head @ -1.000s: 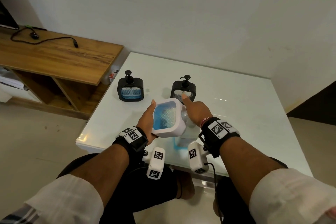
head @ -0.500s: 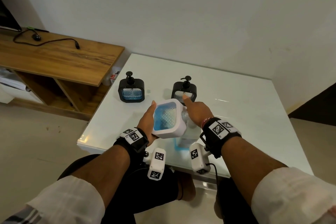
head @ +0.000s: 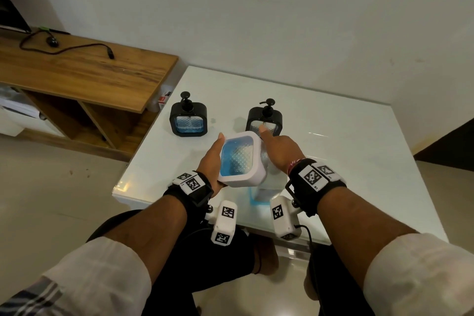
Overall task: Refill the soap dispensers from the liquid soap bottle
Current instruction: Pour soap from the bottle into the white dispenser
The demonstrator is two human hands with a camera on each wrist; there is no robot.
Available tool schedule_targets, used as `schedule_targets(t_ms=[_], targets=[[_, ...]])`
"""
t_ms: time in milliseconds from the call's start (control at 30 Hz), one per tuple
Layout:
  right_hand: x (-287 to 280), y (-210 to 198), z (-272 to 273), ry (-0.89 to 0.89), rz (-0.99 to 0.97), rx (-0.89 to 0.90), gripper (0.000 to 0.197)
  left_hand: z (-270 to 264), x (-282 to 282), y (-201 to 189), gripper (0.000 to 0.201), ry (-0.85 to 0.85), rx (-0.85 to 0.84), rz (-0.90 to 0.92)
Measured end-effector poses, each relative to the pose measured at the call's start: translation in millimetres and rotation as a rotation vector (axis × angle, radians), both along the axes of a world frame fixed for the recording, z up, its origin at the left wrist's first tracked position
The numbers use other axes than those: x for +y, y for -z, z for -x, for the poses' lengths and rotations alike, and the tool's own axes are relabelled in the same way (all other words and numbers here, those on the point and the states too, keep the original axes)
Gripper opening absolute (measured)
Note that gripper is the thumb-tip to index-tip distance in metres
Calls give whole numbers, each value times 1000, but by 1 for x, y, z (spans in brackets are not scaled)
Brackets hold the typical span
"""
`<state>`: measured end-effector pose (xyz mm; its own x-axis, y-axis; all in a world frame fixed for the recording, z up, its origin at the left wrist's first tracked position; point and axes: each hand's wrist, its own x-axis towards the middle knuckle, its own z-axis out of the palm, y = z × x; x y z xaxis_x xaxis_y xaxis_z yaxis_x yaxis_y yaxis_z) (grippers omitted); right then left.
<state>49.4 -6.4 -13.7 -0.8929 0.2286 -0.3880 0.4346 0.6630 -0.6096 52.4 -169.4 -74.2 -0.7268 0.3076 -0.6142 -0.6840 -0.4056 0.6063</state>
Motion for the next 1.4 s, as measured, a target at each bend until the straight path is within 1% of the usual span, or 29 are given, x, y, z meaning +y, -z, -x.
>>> schedule_targets(t_ms=[67,133,200,267,367,433,567,667,767,867,967,1067,1133,1267,1400], targets=[[2,1,-2,-12,0,-9,73,-1,0,1,56,6,6,-11],[4,1,-3,7,60,-16,71,-1,1,0,53,28,22,-33],[3,-1,-3,35,127,-8,70,-2,1,0,53,37,25,-55],[3,-3,-3,40,148,9,70,-2,0,0,54,37,25,-46],[7,-2,-1,50,142,31,67,-3,0,-1,52,36,22,-30],[7,1,0,39,101,16,65,-1,0,-1,52,26,13,-27],[6,4,-2,19,16,-7,71,0,-2,1,53,28,-7,-49],[8,1,-5,12,61,-6,69,-2,-1,0,49,27,1,-50],[8,-2,-5,36,122,-7,64,-2,-3,1,49,53,-2,-45],[12,-4,-4,64,149,7,68,0,-4,2,50,51,-20,-46],[9,1,-1,55,84,3,75,2,-5,3,48,27,-39,-38],[5,7,1,38,9,12,75,2,-5,4,51,13,-62,-57],[7,6,2,30,8,21,75,2,-5,4,50,17,-51,-67],[9,1,2,17,68,41,76,0,-7,6,47,29,-47,-62],[8,3,2,15,25,16,77,2,-6,6,47,10,-61,-44]])
